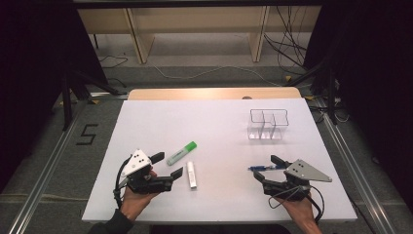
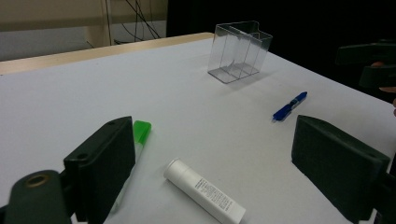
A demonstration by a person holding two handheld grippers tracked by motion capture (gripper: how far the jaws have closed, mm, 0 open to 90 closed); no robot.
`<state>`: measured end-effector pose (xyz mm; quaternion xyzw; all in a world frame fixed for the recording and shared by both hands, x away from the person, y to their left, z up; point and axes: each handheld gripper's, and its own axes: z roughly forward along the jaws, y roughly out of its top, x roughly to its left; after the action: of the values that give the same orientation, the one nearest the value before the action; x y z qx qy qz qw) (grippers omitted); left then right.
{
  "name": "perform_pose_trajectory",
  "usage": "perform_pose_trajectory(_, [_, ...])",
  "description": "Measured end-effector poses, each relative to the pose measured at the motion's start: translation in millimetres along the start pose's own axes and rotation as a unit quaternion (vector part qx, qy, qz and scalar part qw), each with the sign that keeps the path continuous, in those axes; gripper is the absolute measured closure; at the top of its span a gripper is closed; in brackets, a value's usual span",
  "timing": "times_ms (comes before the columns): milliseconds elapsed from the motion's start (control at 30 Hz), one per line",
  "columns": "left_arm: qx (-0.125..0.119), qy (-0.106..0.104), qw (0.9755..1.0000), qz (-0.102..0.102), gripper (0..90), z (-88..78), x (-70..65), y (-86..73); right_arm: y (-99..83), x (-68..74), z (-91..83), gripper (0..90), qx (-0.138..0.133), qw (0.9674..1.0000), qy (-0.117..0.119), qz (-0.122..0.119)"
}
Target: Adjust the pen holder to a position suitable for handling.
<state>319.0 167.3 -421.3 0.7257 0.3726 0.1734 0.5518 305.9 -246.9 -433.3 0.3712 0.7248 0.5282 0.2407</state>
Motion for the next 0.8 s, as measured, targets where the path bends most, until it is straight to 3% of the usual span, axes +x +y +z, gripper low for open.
perform_pose_trajectory(800, [-0.001, 0.003, 1.0, 0.002, 13.0, 0.5, 0.4, 0.2, 9.7, -11.9, 1.0, 23.4, -0.002, 1.0, -0.009, 0.002])
